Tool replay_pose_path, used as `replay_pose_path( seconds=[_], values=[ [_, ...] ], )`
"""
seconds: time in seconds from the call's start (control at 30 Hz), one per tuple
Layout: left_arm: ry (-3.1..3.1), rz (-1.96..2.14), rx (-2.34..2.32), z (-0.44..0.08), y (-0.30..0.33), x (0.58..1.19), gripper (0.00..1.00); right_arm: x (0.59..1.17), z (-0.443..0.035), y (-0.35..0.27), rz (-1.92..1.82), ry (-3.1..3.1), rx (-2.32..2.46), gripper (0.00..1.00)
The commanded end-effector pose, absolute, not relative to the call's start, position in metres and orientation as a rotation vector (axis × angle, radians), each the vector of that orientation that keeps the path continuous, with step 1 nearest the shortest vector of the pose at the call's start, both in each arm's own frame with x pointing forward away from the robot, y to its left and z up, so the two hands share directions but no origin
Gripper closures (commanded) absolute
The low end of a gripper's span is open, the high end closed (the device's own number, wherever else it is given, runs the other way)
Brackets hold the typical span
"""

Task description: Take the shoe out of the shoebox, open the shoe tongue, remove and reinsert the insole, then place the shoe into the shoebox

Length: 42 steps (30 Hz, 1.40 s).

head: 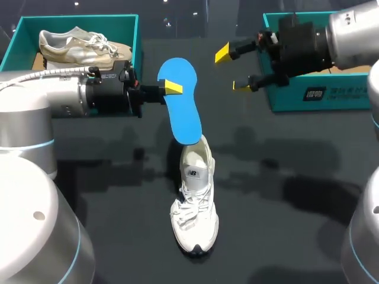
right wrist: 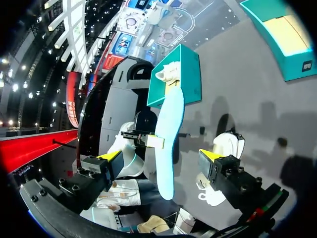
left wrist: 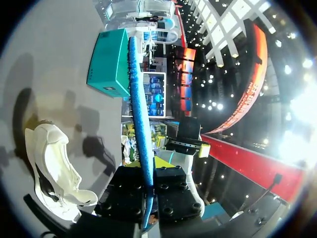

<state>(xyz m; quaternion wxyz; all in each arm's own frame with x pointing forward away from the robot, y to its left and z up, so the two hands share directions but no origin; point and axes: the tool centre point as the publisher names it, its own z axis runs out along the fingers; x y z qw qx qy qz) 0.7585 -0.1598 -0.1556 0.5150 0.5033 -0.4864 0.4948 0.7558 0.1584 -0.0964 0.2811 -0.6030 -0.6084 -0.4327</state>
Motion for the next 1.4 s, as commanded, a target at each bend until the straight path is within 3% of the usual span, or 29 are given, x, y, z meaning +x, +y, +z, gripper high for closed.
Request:
replay_pose_path(
  seconds=[0.03,0.63,1.4],
  values=[
    [-1.169,1.19,1.209,-0.156,-0.16,0.758,1.0,0.757,-0.08,0.169,-0.782,-1.943,-1.94,0.0],
    [-1.169,1.19,1.209,-0.156,-0.16,0.758,1.0,0.741,-0.052,0.222,-0.094,-2.399,-2.201,0.0],
    [-1.169,1.19,1.209,-0.156,-0.16,0.758,1.0,0.72,-0.067,0.254,0.133,-2.438,-2.353,0.0]
  ],
)
